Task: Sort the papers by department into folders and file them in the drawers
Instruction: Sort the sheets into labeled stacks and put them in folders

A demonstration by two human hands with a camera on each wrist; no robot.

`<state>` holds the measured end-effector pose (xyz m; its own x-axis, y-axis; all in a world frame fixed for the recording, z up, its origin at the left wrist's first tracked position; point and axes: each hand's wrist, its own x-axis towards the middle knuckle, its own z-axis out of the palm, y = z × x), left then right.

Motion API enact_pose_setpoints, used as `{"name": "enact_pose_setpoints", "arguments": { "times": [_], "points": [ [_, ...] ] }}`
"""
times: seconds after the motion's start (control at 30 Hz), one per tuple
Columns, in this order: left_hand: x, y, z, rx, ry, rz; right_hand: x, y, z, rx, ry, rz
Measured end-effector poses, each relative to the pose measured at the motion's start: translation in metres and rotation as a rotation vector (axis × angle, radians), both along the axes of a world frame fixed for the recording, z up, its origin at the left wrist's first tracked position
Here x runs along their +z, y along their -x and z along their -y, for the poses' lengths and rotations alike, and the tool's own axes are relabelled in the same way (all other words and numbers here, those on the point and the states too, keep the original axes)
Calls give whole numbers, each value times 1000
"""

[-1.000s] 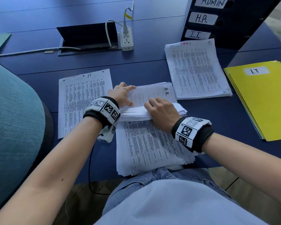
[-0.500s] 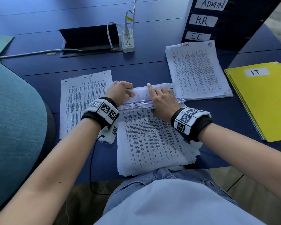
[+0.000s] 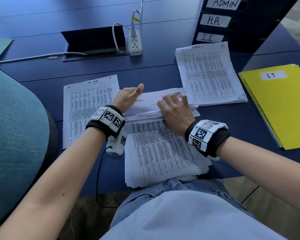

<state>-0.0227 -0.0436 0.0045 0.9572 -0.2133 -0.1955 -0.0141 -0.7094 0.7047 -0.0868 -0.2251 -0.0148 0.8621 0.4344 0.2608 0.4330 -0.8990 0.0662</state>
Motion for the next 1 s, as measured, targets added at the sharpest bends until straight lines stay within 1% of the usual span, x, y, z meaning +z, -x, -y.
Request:
{"name": "enact_pose_setpoints", "arguments": {
  "times": [0.07, 0.17, 0.27, 0.4, 0.47, 0.57, 0.73, 0.87, 1.0],
  "points": [
    [-4, -4, -4, 27, 45, -25, -3, 7, -1, 54, -67, -36],
    [-4, -5, -4, 7, 71, -64, -5, 15, -1, 94, -56, -53],
    [-6, -3, -5, -60, 72, -115, -4, 15, -1, 84, -40, -43],
    [-7, -3, -10, -112, 64, -179, -1, 13, -3, 49, -41, -75],
    [-3, -3, -8, -102, 98, -202, 1, 12, -4, 35, -37, -78],
    [9, 2, -6, -27, 173, -231, 3, 12, -3, 51, -41, -57],
    [13, 3, -10, 6, 194, -249, 0, 10, 1, 107, -44, -54],
    [12, 4, -10, 35, 254, -317, -4, 11, 1, 131, -48, -41],
    [16, 8, -9, -89, 166, -435, -2, 8, -2, 106, -54, -3]
  ]
}}
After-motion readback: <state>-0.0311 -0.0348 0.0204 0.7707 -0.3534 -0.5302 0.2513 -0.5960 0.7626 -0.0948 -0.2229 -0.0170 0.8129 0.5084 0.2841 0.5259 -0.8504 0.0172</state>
